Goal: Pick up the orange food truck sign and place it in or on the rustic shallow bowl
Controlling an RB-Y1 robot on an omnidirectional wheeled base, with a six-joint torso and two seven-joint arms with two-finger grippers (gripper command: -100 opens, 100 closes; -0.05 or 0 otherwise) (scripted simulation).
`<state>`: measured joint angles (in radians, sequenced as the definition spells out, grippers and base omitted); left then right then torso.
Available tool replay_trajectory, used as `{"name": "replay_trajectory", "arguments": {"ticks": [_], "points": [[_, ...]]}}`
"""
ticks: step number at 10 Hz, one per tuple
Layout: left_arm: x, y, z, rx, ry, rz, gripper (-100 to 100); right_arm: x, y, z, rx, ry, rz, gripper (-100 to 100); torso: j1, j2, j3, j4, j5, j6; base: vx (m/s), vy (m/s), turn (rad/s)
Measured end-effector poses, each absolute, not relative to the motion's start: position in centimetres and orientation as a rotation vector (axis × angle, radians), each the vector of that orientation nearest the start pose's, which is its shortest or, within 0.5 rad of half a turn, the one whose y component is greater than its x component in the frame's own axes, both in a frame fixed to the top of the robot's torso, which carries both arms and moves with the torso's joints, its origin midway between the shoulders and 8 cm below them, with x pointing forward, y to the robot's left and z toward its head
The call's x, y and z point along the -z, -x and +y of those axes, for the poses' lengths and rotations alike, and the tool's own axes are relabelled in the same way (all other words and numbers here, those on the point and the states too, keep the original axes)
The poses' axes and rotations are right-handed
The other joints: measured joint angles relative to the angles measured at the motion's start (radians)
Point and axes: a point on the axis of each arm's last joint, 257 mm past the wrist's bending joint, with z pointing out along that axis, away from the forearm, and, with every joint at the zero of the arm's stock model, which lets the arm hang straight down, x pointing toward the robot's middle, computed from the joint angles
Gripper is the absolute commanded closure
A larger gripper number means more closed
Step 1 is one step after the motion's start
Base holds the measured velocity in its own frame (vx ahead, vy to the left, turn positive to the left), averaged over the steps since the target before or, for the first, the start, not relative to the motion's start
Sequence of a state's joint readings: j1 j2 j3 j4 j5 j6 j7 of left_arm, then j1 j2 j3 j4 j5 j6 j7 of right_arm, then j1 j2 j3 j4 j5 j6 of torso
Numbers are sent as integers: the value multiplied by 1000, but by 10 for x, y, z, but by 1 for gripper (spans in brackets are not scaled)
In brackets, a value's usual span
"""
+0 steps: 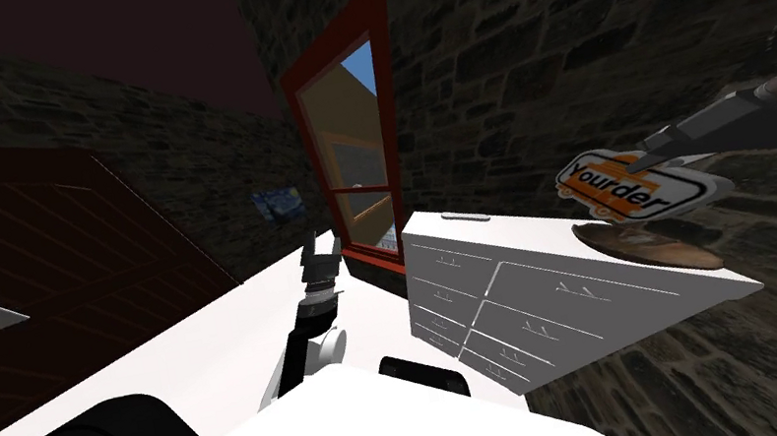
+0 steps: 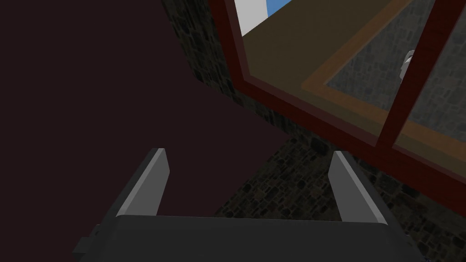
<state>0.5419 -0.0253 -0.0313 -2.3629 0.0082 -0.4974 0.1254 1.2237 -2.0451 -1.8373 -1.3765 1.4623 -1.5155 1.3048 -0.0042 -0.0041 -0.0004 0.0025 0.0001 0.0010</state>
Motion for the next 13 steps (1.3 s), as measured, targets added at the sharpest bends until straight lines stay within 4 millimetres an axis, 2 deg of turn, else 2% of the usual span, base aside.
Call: {"name": "replay_trajectory", "arguments": {"ticks": [4,9,10,13], "points": [[-47,-325,275,1449,694,520,0,-166,-422,-488,1058,3058,234,100,6,2,1,1,3,1,111,-29,-199],[-48,-325,275,1449,694,520,0,-190,-403,-472,1042,3049,198,100,12,10,6,3,6,2,24,-3,-44],[-48,-325,275,1449,694,520,0,-191,-402,-472,1038,3050,197,-100,12,10,6,3,6,1,0,0,0],[-48,-325,275,1449,694,520,0,-191,-402,-472,1038,3050,197,-100,12,10,6,3,6,1,0,0,0]]}}
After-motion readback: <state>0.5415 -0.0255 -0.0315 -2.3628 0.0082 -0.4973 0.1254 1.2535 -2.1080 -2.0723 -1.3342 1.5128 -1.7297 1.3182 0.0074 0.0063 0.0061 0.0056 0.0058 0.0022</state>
